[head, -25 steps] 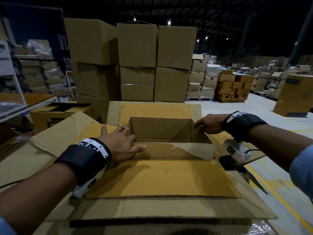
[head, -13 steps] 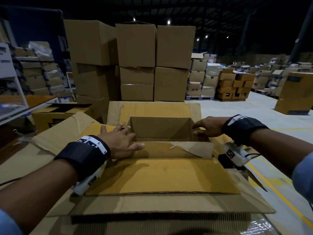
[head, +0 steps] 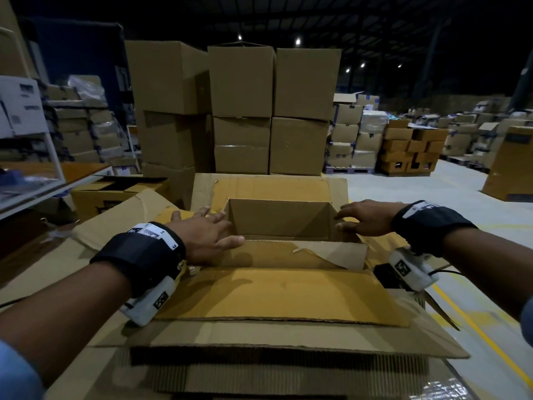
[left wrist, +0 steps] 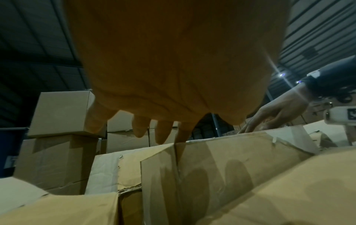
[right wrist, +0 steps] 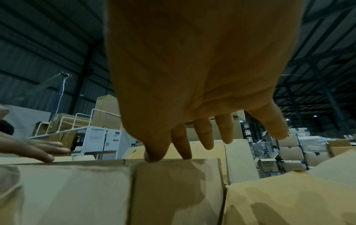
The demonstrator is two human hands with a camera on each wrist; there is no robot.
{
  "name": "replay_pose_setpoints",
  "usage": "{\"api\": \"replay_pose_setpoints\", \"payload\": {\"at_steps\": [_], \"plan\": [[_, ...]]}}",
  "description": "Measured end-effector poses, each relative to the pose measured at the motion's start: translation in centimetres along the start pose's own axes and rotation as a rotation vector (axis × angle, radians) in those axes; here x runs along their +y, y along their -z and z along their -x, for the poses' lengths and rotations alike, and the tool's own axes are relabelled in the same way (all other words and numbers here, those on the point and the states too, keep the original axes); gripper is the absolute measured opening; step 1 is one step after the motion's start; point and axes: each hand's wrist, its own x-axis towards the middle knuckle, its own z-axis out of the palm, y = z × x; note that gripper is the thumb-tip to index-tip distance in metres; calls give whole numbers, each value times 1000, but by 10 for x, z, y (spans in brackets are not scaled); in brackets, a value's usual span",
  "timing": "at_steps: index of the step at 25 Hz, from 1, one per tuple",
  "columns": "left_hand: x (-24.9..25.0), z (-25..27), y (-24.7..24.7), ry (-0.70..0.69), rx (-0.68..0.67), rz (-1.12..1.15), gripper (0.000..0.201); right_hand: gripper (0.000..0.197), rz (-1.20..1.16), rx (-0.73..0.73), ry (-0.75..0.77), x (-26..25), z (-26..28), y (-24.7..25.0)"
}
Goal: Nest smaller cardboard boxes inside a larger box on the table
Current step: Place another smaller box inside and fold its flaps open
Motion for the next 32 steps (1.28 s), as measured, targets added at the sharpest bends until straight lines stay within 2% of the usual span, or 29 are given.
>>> {"api": "replay_pose_setpoints", "payload": {"at_steps": [9,17,21,24,28,32], "plan": [[8,7,5,2,56,-5,77,53,-5,69,114,-17,18,9],[9,29,11,36,249,-45,78,62,14,182,205,-49,32,43],[-3,44,13,54,300,-1,77,79,20,211,224,-92,31,56],[-27,55,15,43,382,22,77,74,50,220,196,-133,33,62],[-78,74,14,10,452,44,79,71,42,294,153,-198,35,85],[-144,95,1,-56,464,125,80,72,3,379,105,-274,22,101]]}}
